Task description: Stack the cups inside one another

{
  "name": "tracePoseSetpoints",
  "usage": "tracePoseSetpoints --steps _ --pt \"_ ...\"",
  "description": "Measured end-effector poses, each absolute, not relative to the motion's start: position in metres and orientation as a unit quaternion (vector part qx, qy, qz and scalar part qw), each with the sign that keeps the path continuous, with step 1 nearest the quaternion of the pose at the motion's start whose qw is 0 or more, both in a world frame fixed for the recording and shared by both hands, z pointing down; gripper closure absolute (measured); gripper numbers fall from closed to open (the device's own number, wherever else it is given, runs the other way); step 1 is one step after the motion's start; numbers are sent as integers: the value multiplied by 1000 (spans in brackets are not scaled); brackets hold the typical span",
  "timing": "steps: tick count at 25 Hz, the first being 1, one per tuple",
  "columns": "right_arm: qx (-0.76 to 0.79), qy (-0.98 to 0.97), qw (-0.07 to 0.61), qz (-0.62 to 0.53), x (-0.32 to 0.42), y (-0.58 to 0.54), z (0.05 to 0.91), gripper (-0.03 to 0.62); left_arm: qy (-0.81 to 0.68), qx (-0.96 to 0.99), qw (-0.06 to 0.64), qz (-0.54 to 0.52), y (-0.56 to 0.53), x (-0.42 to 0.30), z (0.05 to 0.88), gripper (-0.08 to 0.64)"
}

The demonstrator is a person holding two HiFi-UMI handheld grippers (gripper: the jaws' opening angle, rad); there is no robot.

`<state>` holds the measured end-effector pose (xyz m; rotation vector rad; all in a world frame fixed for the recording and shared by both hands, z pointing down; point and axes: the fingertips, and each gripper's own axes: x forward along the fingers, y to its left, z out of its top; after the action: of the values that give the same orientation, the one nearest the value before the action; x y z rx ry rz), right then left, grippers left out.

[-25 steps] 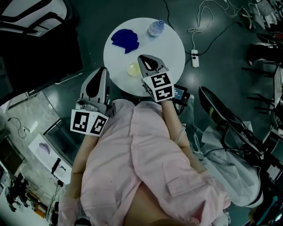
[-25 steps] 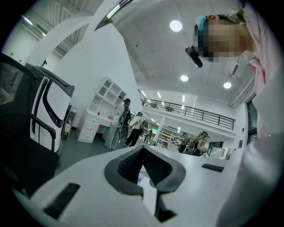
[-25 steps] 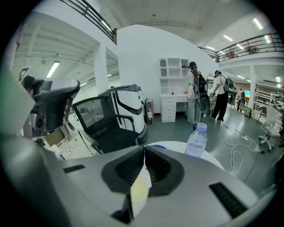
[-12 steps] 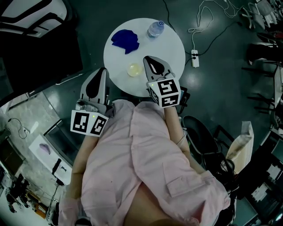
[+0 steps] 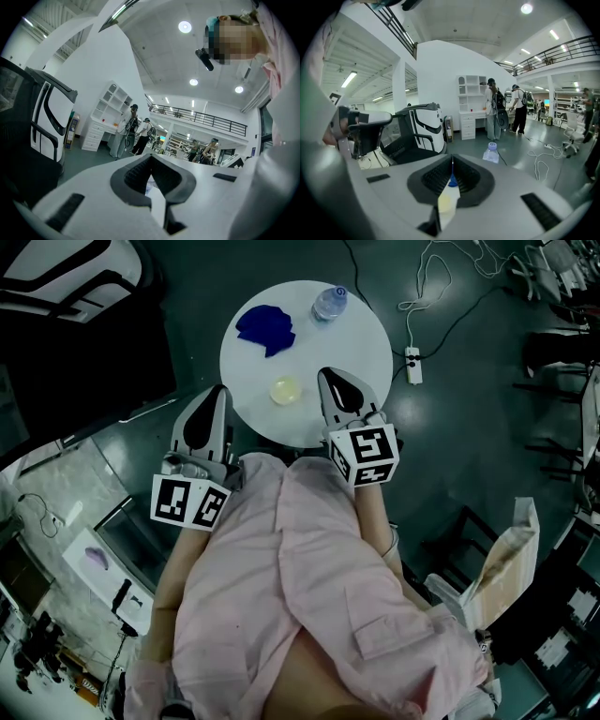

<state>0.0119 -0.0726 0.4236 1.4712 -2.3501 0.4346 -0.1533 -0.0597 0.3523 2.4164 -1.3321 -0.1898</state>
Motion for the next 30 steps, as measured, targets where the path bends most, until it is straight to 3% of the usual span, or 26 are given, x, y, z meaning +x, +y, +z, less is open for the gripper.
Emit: tracePoseSetpoints --steps 19,30 --pt "562 -806 130 133 44 -27 389 560 -468 863 178 -66 -51 -152 349 551" --pt "561 -804 150 126 34 -9 403 560 -449 875 173 -58 -39 -147 356 551"
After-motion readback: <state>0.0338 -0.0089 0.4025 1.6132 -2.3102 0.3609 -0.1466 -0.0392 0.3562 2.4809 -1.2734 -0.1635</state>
